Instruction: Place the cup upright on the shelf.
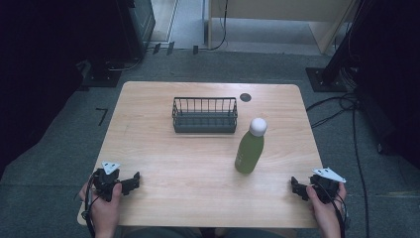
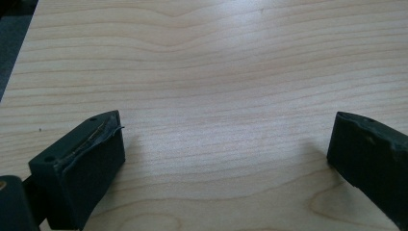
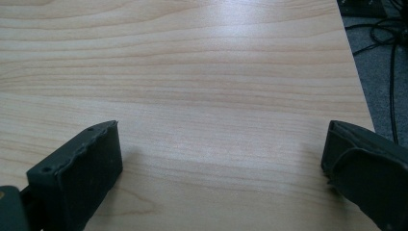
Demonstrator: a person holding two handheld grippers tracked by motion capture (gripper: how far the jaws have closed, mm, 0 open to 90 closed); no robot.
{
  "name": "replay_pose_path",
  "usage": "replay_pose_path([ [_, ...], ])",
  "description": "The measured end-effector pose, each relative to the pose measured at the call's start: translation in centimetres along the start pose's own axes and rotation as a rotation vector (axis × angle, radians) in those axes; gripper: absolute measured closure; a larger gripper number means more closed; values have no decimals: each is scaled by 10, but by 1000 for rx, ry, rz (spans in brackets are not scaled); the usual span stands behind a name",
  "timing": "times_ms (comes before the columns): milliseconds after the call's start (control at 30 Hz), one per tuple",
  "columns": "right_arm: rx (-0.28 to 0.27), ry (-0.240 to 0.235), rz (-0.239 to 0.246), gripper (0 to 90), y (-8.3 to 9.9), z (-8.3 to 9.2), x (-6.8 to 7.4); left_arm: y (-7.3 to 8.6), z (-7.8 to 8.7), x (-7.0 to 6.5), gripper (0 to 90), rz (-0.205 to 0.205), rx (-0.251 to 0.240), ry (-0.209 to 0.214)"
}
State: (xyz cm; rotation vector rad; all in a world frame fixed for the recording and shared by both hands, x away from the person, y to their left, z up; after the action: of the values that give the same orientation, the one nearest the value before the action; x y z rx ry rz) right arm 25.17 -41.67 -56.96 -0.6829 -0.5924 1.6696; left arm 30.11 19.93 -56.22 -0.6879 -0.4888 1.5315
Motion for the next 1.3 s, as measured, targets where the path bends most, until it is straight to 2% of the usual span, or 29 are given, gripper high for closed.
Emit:
replay_pose_path([
  [67,2,6,-9,1,0,0,1,0,0,0,1,0,0,0],
  [300,-15,4,8,0,-3,0,9,0,0,0,1,0,0,0],
  [700,-27,-33,8,0,-9,1,20,0,0,0,1,0,0,0],
  [1200,-78,-101,-9,2,-22,10,37,0,0,0,1,0,0,0],
  [1300,-95,-130,-10,2,-26,13,43,0,0,0,1,0,0,0],
])
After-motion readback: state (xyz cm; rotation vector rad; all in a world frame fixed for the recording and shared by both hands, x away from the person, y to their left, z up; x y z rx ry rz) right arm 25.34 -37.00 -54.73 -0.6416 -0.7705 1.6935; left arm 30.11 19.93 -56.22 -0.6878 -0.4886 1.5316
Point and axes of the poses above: each handheld gripper's, and its own axes: z roughly backward along the jaws, y roughly out of its underside, x roughly to its left, the point moved 6 cm from there along -z, roughly forward along the jaws, and after that the axes turned 12 degrees about z, right-handed, at the moved point
